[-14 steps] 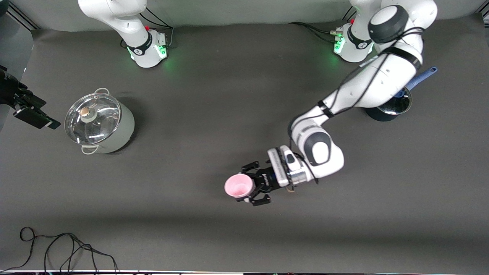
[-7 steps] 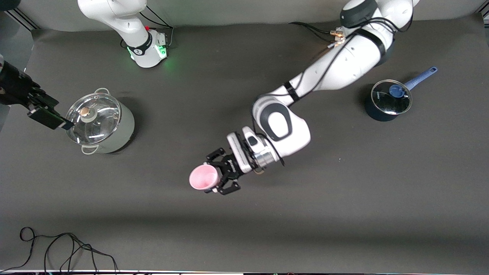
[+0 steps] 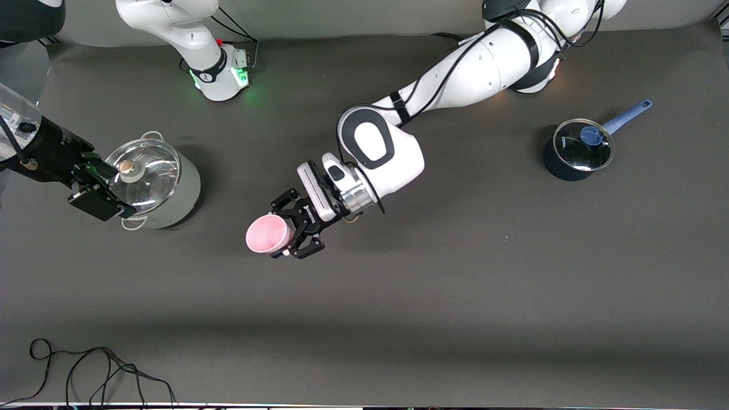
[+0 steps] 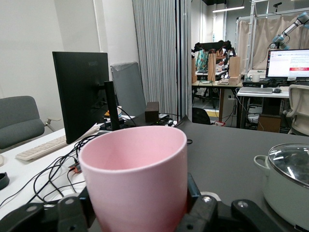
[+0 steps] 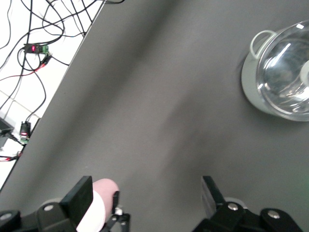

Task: Transfer pink cup from left to right arm
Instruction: 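Reach the right gripper toward the pink cup held by the left gripper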

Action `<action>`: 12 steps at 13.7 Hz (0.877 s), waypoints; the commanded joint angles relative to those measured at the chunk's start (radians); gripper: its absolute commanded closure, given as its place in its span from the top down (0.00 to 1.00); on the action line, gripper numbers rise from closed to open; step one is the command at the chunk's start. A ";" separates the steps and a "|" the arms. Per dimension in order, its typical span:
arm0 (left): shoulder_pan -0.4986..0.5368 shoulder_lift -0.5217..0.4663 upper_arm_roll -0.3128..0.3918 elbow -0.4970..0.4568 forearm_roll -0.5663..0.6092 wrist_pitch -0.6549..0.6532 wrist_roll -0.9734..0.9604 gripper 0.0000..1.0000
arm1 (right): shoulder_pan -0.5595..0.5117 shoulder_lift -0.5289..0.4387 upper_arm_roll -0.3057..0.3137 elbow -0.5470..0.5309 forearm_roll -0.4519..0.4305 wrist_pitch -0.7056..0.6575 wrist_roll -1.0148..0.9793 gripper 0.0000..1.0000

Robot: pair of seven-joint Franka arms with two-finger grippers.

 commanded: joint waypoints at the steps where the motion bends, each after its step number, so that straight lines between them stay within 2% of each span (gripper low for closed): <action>1: -0.046 -0.006 0.023 0.050 -0.013 0.031 -0.022 0.00 | 0.002 0.055 0.045 0.095 0.013 -0.034 0.109 1.00; 4: -0.061 -0.006 0.022 0.050 -0.013 0.057 -0.025 0.00 | 0.018 0.062 0.097 0.095 0.011 -0.034 0.224 1.00; 9: -0.070 -0.010 0.023 0.050 -0.013 0.059 -0.040 0.00 | 0.110 0.074 0.100 0.084 0.010 -0.038 0.341 1.00; 12: -0.076 -0.012 0.023 0.050 -0.013 0.074 -0.045 0.00 | 0.119 0.097 0.100 0.081 0.014 -0.038 0.375 1.00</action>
